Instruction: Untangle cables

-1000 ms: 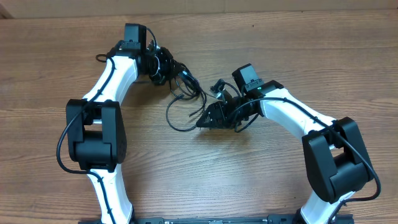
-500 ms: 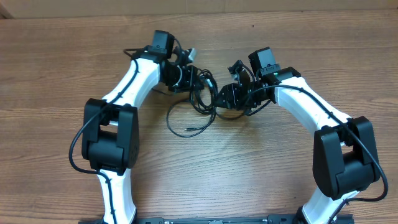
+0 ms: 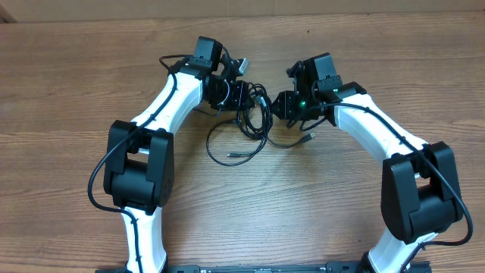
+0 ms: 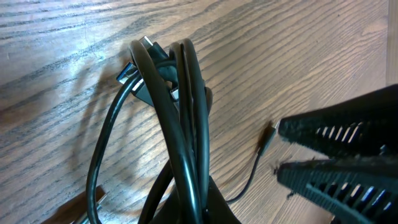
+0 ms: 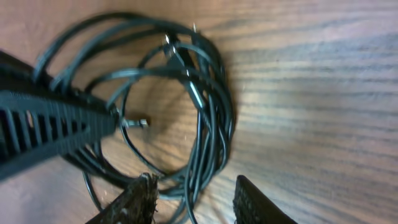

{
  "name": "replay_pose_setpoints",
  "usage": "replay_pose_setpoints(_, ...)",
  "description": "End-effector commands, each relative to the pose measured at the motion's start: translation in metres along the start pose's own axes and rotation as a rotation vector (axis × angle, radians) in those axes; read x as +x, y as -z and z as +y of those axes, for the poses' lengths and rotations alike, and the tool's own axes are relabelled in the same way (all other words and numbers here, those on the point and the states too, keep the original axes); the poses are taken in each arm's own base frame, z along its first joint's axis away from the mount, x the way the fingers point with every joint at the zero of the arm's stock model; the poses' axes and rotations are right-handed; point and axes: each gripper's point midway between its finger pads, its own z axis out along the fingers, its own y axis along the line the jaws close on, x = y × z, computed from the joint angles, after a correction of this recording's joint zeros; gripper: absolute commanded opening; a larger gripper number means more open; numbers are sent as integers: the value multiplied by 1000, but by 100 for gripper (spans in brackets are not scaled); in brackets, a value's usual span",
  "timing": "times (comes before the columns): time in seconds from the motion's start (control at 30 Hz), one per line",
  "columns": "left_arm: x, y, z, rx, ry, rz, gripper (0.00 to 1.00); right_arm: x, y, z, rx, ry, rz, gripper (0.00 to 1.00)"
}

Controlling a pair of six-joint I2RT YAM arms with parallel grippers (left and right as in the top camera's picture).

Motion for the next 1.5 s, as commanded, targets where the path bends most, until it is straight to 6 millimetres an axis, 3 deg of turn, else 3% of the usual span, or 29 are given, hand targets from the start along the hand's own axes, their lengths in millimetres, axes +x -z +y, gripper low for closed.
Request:
replay_pose_setpoints(0.0,-16,16,-12,3,-12,-58,4,-12,5,5,20,9,-63,39)
replay_pose_setpoints(0.27,-21,16,-11,-4,-2,-79,4,-20,2,17,11,35,-107,39)
replay_pose_setpoints(0.57,-22,16,-10,-9,6,-84,4,-34,4,10,54,-21,-171,40)
replay_pose_setpoints(0.77,-28,17,4,-97,76,-116,4,-33,2,8,57,-49,-168,40)
replay_pose_setpoints(1.47,-31,13,4,-135,54,-132,4,0,-62,-21,63,-119,-25,40)
